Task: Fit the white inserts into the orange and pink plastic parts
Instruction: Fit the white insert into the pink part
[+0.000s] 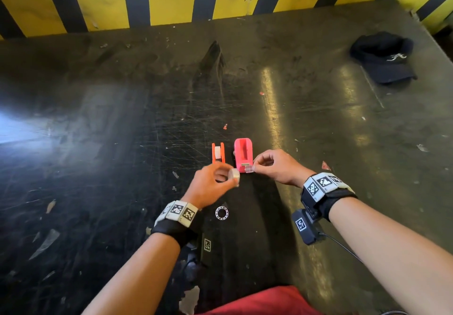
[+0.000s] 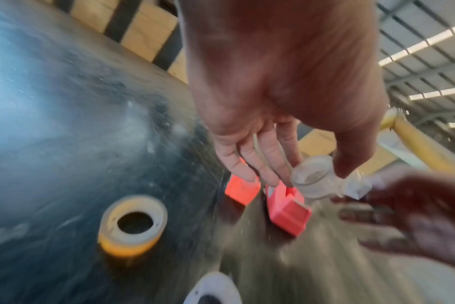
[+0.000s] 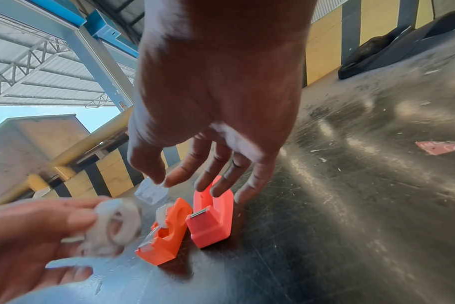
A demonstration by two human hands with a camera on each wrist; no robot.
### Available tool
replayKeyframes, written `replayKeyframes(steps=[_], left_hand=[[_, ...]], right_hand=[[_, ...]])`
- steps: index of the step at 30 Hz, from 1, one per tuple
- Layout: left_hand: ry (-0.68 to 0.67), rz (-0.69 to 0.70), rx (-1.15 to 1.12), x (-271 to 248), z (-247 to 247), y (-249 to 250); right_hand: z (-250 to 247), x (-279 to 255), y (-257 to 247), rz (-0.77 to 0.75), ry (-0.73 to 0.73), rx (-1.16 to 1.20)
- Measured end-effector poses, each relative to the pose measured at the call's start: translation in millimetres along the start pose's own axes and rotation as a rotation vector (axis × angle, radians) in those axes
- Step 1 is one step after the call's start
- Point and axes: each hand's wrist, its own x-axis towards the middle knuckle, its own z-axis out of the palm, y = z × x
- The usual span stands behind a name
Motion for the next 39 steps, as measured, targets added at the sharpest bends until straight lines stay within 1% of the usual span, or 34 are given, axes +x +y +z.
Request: replayKeyframes(steps=[4,7,12,18,28,39], left_hand=[[-0.008,0.047,-0.108,4,-22,12],[-0.022,0.055,-0.140,3,-24,12],[-0.023,0.044,-0.189,2,-26,10],[-0.013,0.040,-0.185,2,-29,10],[-0.038,0.031,-0.171,3,-29,14],[-0.041,0.032,-0.150,3,-29,13]], right_hand=[[9,1,-9,-0.053,-0.038,0.044],[14,5,-16,-0.081,-0.070,0.047],[14,5,-23,-0.086,-0.054,0.094],[16,5,-24,-0.060,-0.022,0.176],[20,7,-26,-0.060,-0.046,0.110],[19,6,-30,-0.018,-0.059,0.125]])
